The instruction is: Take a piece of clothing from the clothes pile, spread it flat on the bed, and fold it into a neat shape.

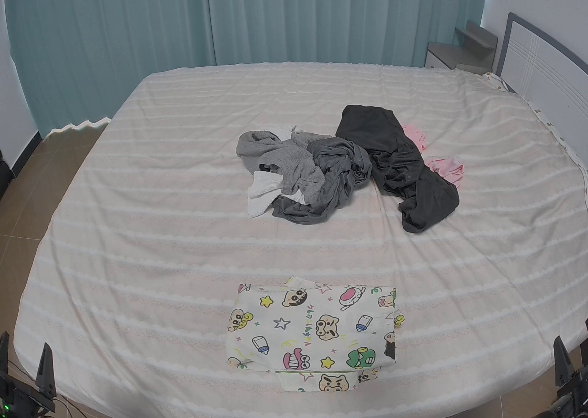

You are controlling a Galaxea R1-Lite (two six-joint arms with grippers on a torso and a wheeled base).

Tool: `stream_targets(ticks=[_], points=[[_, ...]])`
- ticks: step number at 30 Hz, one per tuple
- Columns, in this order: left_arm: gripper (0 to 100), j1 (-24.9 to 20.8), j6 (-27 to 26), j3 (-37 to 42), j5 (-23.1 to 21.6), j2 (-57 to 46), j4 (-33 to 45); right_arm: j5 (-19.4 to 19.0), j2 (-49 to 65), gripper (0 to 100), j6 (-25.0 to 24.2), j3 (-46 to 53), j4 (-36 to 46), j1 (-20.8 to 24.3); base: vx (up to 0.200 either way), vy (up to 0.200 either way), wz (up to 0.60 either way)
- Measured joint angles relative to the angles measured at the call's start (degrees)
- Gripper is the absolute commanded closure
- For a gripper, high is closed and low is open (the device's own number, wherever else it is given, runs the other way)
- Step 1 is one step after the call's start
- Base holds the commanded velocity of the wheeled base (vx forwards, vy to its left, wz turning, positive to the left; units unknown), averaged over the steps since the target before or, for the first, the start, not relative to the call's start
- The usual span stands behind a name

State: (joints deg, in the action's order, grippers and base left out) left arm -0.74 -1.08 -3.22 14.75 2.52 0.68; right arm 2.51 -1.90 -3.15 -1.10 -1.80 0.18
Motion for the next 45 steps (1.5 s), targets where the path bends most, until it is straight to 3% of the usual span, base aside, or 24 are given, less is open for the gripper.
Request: stream_targets(ticks=[4,8,12,19,34,39,41,45], points=[[0,0.44,0.29,1.65,-8.51,-1.18,-1.41,-0.60,0.76,0,0.35,0.09,0.06,-0.18,0.000,0.000,0.00],[0,0.61,0.65,2.07,-13.39,-1.62,-0.06,-0.33,1.06,0,3.01,0.09,0.20,-0.23,0.000,0.000,0.00],[0,0.63,0.65,2.17,-13.82,-1.84,0.38,3.25,1.22,0,5.35,0.09,0.41,-0.28,0.000,0.000,0.00],[0,0.69,0.82,2.21,-13.91,-1.95,0.51,12.75,1.27,0,6.62,-0.90,3.96,-0.37,0.000,0.000,0.00],[0,0.72,0.84,2.21,-13.96,-1.95,0.54,16.57,0.83,0,4.62,-1.82,4.64,-0.73,0.000,0.000,0.00],[0,0.74,0.82,2.21,-13.96,-1.95,0.55,15.14,0.80,0,4.43,-1.57,4.34,-0.67,0.000,0.000,0.00],[0,0.74,0.84,2.21,-13.96,-1.95,0.55,12.37,0.89,0,4.29,-1.49,4.29,-0.62,0.000,0.000,0.00],[0,0.74,0.84,2.21,-13.96,-1.93,0.55,2.52,1.05,0,3.77,-0.83,4.01,-0.51,0.000,0.000,0.00]])
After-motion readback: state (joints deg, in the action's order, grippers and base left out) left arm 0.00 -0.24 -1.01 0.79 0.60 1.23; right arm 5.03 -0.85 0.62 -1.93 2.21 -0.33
